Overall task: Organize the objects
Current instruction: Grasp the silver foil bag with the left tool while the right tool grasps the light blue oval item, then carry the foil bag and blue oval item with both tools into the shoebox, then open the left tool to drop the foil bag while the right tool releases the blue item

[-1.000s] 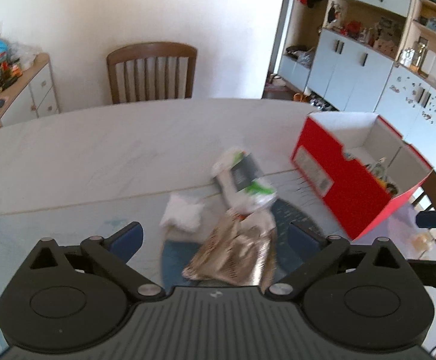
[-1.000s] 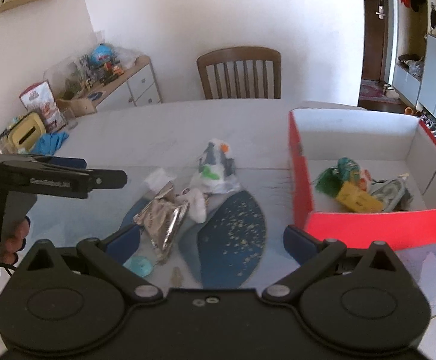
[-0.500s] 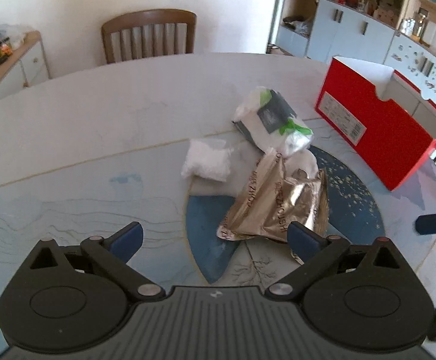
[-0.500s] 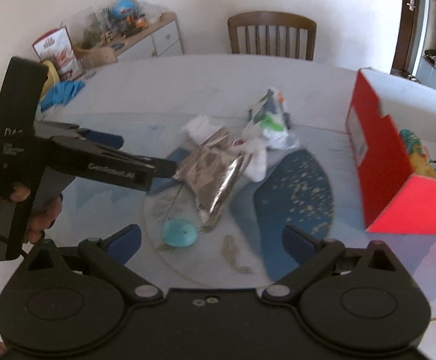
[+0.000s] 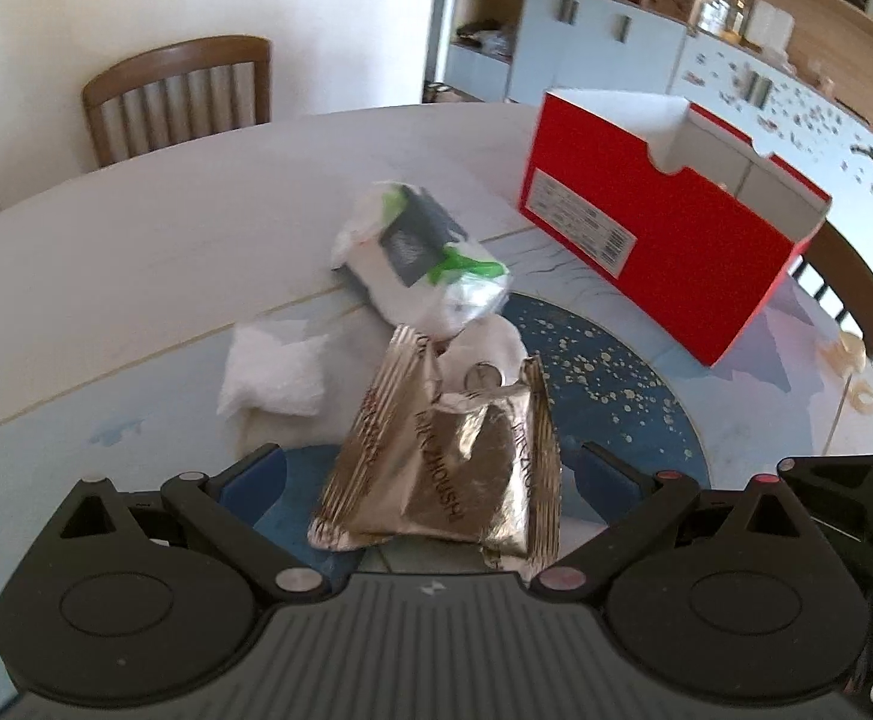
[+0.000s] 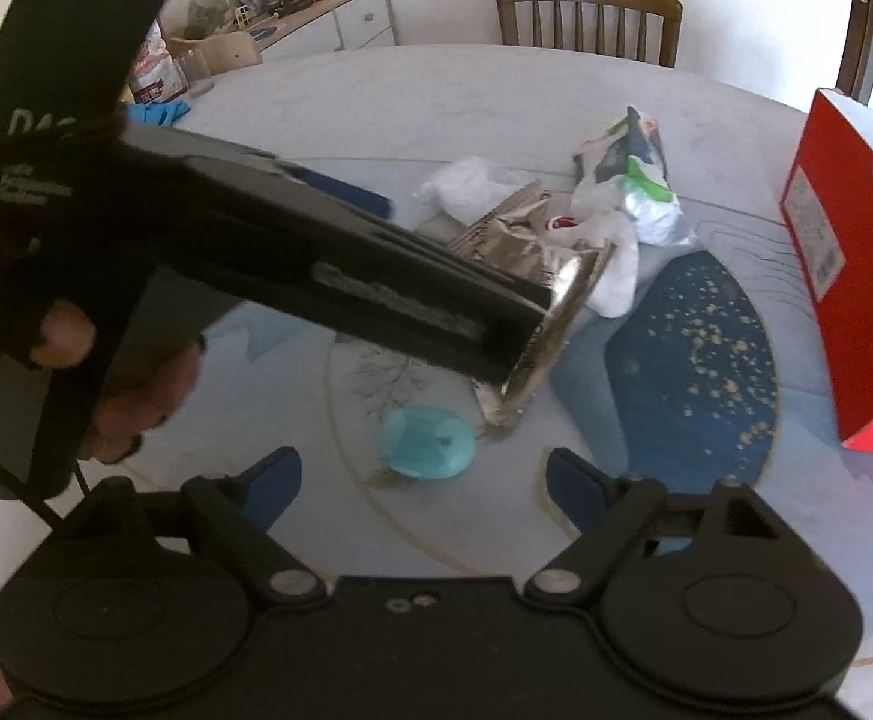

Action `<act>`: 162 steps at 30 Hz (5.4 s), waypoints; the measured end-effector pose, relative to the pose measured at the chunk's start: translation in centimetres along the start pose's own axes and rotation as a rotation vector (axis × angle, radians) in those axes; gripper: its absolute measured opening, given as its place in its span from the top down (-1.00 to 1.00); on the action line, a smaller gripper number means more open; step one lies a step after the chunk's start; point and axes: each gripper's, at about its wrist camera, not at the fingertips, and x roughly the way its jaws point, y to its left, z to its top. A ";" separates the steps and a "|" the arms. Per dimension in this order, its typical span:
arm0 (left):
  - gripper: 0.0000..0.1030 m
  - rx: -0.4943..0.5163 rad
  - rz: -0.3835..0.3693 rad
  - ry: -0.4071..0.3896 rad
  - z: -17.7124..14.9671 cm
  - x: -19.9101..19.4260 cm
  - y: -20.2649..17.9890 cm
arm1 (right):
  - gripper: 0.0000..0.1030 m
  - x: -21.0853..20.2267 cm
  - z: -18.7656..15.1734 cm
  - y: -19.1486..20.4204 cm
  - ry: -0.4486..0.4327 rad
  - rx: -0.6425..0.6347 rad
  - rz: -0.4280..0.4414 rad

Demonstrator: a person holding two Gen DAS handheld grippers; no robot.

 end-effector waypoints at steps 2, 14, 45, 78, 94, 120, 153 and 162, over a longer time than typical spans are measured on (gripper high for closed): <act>-1.00 0.021 -0.016 0.010 0.3 0.6 -0.2 | -0.68 0.3 0.1 0.0 -0.003 0.006 -0.002; -0.98 0.097 -0.029 0.039 0.8 3.4 -1.0 | -0.41 2.0 0.2 0.5 0.017 0.001 -0.021; 0.11 0.079 0.055 0.018 0.2 1.2 -1.1 | 0.27 -0.5 -1.0 -0.7 -0.009 0.020 -0.099; 0.11 -0.083 0.045 -0.067 5.9 -7.3 -9.8 | 0.27 -14.3 1.5 -12.1 -0.257 0.123 -0.223; 0.11 -0.030 0.063 -0.089 11.8 -3.8 -18.5 | 0.27 -18.9 1.1 -21.0 -0.329 0.118 -0.273; 0.11 0.015 0.157 0.014 20.1 8.0 -24.3 | 0.27 -16.4 3.5 -34.7 -0.262 0.093 -0.241; -0.07 -0.002 0.220 0.187 21.1 16.3 -23.2 | 0.11 -8.5 4.0 -37.4 -0.028 0.032 -0.159; -0.24 -0.018 0.196 0.140 20.8 14.3 -23.3 | -0.02 -10.9 3.5 -37.1 -0.071 0.042 -0.152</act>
